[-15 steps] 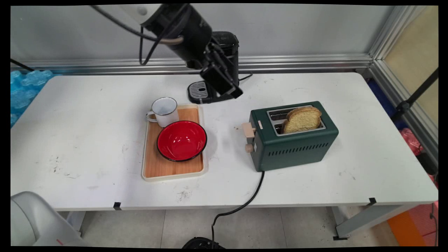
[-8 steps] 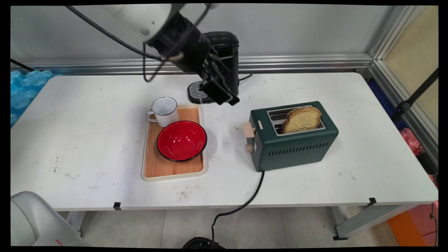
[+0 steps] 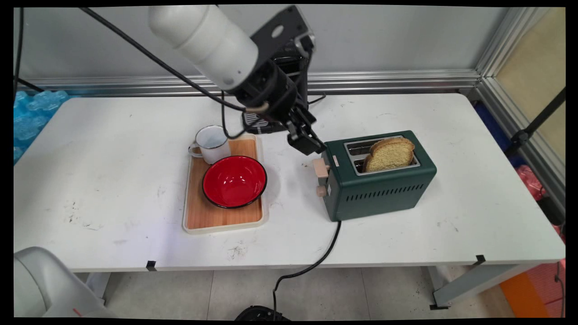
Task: Press the toaster switch
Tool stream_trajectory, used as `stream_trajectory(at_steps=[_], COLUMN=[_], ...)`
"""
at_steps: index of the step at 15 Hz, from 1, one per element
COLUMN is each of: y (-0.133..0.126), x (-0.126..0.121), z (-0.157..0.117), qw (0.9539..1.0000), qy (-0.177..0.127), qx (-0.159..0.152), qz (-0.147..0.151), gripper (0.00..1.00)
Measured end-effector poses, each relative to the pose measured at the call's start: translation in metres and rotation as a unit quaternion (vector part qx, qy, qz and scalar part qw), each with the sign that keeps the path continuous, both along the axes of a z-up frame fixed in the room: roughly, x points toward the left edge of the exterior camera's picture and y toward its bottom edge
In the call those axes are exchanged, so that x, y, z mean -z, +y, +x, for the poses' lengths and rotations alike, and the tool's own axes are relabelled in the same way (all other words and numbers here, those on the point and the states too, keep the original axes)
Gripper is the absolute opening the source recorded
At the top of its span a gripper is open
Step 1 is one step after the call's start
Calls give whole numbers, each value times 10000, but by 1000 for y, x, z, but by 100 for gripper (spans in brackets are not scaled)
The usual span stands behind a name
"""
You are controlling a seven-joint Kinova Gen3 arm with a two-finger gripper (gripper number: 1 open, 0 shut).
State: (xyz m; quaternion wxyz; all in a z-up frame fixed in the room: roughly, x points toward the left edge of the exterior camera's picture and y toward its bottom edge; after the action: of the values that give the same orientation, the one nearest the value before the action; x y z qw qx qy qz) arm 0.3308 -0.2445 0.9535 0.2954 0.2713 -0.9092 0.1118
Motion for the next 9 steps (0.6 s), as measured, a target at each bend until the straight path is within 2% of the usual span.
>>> stream_trajectory(at_steps=[9], y=[-3], x=[30], z=[-17], qw=[9998], qy=[-175], qx=[50], qz=[117], gripper=[0])
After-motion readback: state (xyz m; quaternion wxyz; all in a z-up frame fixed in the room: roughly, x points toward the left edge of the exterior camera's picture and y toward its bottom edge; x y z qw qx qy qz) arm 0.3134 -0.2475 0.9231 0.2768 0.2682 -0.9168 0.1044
